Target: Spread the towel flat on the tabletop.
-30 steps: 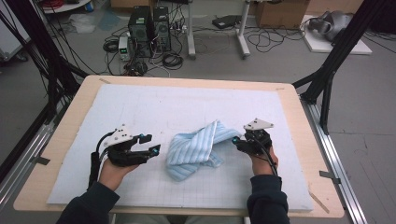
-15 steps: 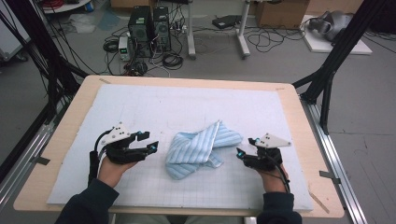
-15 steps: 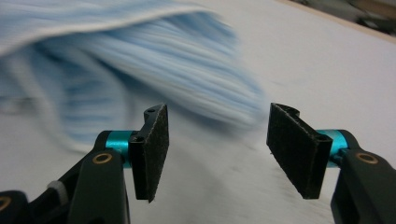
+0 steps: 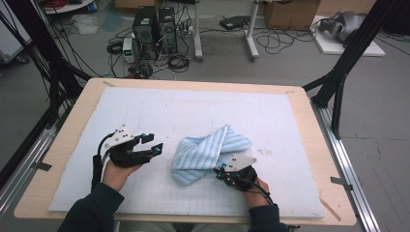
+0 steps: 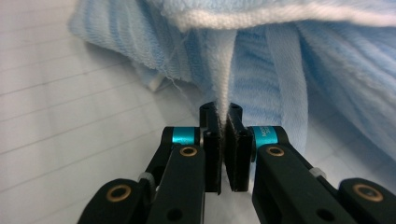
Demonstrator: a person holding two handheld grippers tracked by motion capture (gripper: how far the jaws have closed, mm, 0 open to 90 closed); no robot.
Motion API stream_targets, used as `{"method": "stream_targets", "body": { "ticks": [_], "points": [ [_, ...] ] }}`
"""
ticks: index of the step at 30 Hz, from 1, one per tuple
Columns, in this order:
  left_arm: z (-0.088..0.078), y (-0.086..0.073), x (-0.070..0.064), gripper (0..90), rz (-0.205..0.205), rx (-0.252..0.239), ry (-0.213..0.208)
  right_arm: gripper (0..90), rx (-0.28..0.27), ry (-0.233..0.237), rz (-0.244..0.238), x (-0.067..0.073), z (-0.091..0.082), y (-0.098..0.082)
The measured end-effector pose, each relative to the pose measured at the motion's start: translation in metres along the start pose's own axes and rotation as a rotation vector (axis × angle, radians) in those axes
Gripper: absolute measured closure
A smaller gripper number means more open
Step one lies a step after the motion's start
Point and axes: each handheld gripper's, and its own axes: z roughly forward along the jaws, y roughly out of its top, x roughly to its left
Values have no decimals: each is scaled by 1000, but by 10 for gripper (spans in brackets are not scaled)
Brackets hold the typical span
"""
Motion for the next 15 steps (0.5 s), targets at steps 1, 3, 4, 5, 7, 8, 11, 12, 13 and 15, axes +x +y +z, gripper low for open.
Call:
{"method": "stream_targets", "body": {
  "ticks": [1,3,4,5,7,8,11,12,13,15],
  "points": [
    [1,0,0,448,2,1,2,871,-5,-6,4,1,-7,-3],
    [4,-1,-1,449,0,3,-2,871,-29,-16,28,2,-23,-13],
    [6,-2,-2,449,4,8,-6,871,-38,-29,41,2,-32,-18],
    [10,-2,-3,448,1,6,-9,871,-40,-59,63,1,-49,-30],
    [14,0,-5,447,5,3,-12,870,-41,-89,92,-1,-63,-42],
    [16,2,-7,447,5,-3,-15,870,-42,-101,109,-2,-70,-47],
    [23,7,-10,445,15,-5,-20,869,-21,-143,139,-3,-89,-61],
    [25,9,-11,442,10,-11,-21,869,-8,-158,151,-2,-95,-65],
    [29,11,-13,439,12,-7,-24,869,9,-177,165,-2,-101,-68],
    [32,13,-14,433,13,-7,-26,867,56,-221,203,-2,-114,-75]
  ]
}}
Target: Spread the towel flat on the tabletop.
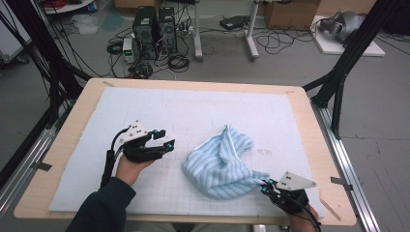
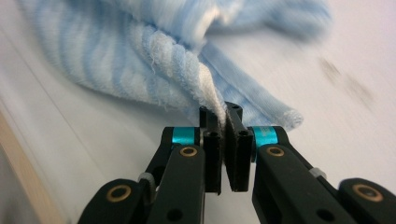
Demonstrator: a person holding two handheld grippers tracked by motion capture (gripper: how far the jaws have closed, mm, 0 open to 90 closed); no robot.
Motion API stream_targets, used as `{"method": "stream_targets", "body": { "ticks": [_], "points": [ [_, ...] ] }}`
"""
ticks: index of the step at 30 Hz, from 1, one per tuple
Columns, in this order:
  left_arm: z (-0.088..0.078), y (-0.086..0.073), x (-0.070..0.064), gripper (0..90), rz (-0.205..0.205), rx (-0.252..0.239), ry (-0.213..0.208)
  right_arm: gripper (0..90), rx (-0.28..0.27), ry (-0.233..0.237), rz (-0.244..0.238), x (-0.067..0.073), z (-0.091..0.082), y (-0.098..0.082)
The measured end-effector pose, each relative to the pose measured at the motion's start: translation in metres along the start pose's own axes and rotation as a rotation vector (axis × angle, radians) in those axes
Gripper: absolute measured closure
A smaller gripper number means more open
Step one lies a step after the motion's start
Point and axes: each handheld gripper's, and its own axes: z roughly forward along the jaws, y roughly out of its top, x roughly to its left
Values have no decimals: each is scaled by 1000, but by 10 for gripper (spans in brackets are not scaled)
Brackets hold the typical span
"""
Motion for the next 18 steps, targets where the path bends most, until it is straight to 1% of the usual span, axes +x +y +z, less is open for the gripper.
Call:
{"method": "stream_targets", "body": {
  "ticks": [1,2,3,4,5,7,9,10,11,13,14,15,16,17,18],
  "points": [
    [4,1,-1,433,-2,-3,-2,867,0,0,0,0,0,0],
    [8,3,-2,427,-4,1,-8,824,4,-23,34,-4,-11,-7],
    [19,4,-5,427,-2,9,-15,762,-12,-24,46,-6,-15,-9],
    [19,4,-5,426,-2,9,-15,714,-32,-29,61,-7,-19,-9],
    [30,3,-8,426,-2,31,-27,694,-59,-26,75,-8,-21,-9],
    [40,3,-12,425,-7,50,-44,644,-100,-30,74,-8,-25,-6],
    [51,4,-16,426,-2,62,-60,597,-137,-39,84,-9,-26,-3],
    [51,4,-16,427,-2,62,-60,577,-149,-48,86,-10,-26,-1],
    [62,4,-19,428,-8,78,-68,552,-161,-55,90,-12,-26,0],
    [76,3,-22,429,-17,108,-78,525,-187,-68,110,-13,-27,3],
    [76,3,-22,435,-17,108,-78,525,-187,-68,110,-13,-27,3],
    [83,1,-24,440,-23,127,-81,518,-205,-79,118,-14,-26,6],
    [96,-3,-27,444,-18,170,-81,518,-202,-77,114,-14,-24,7],
    [101,-6,-29,452,-18,191,-79,517,-197,-74,112,-13,-22,8],
    [106,-9,-31,469,-9,215,-78,517,-192,-70,111,-13,-20,10]
  ]
}}
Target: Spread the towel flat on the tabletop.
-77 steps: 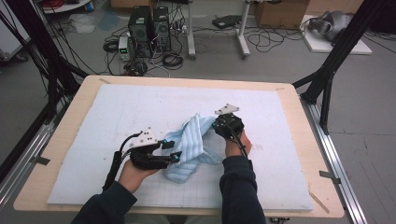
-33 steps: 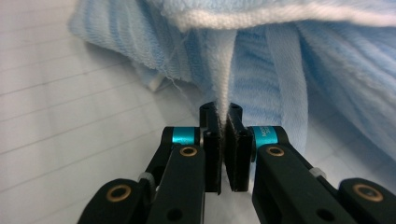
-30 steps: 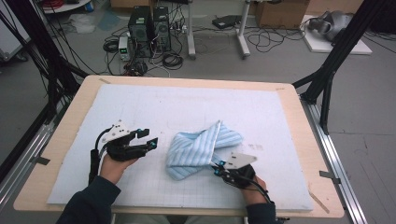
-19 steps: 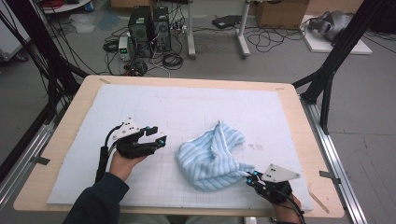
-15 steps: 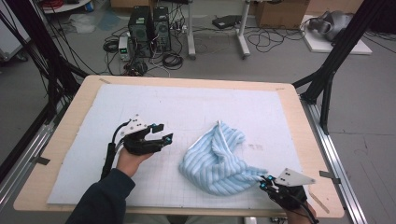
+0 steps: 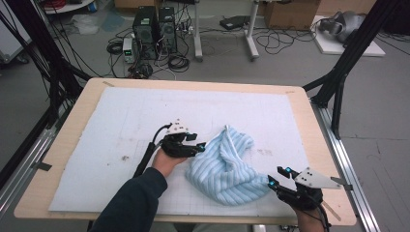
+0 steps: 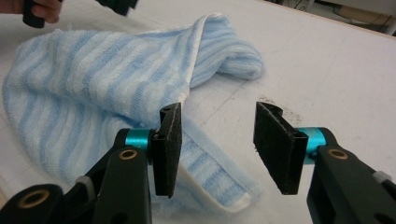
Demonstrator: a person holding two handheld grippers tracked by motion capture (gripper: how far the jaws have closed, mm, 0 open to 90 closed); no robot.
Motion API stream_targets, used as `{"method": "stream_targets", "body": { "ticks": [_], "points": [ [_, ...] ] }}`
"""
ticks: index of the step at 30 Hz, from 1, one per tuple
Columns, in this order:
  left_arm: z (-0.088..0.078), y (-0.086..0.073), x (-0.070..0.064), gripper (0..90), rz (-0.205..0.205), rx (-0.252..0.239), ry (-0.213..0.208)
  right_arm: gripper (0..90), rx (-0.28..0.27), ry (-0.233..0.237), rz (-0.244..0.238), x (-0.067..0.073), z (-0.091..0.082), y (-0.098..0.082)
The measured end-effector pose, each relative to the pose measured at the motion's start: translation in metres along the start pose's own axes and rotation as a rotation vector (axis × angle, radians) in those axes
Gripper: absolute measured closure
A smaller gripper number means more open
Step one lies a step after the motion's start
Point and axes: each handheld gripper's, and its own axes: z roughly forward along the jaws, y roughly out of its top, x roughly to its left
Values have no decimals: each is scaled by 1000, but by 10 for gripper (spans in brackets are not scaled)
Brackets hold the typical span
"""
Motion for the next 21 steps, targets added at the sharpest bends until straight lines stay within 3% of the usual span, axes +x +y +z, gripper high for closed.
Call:
{"method": "stream_targets", "body": {
  "ticks": [1,6,7,9,10,11,13,15,18,20,21],
  "points": [
    [5,-1,-1,486,11,36,6,517,6,3,-9,0,3,0],
    [16,-3,-7,535,39,101,13,514,12,14,-4,0,12,0],
    [19,-4,-8,587,57,129,27,512,12,18,-2,1,16,-1],
    [19,-5,-9,660,89,132,44,511,11,21,2,2,18,0],
    [19,-5,-9,770,89,132,44,511,11,21,2,2,18,0],
    [16,-5,-11,873,125,143,30,509,10,22,-7,2,20,1],
    [12,-6,-12,880,144,156,35,509,11,24,-4,3,21,3],
    [8,-6,-11,881,137,162,35,509,8,25,-4,3,23,5],
    [-20,-15,-2,881,61,104,34,509,1,26,-5,3,26,11],
    [-28,-18,0,881,69,100,42,509,-3,28,-6,4,28,14],
    [-44,-25,4,881,52,75,57,509,-9,37,-17,6,34,21]
  ]
}}
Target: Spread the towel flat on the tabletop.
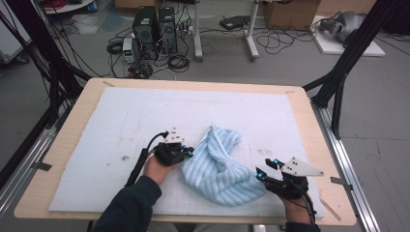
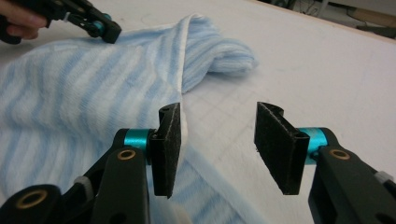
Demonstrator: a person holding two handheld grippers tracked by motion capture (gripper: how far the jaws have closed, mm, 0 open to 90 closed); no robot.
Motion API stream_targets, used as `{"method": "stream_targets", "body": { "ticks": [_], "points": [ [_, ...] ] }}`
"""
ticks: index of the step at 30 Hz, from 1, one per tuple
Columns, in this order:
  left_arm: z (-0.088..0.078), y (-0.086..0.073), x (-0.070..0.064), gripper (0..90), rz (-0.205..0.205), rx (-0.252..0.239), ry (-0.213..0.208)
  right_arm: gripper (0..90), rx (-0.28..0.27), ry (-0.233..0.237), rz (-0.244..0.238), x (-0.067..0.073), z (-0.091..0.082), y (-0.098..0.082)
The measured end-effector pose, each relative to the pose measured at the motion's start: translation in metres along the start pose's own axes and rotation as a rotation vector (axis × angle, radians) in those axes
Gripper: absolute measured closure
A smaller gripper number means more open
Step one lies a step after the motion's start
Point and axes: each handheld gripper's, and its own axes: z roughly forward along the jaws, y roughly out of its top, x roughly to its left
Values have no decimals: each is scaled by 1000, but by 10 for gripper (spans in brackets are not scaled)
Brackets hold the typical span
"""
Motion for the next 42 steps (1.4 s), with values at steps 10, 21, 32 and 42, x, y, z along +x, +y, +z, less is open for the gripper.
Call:
{"method": "stream_targets", "body": {
  "ticks": [10,21,32,42],
  "points": [
    [-62,-33,27,881,-79,-78,68,515,13,121,-87,27,71,59],
    [-70,-45,24,881,-78,-83,54,617,109,245,-159,57,153,104],
    [-70,-47,21,881,-79,-92,43,585,255,290,-231,82,205,113],
    [-68,-48,18,881,-80,-95,25,862,297,314,-245,84,211,103]
  ]
}}
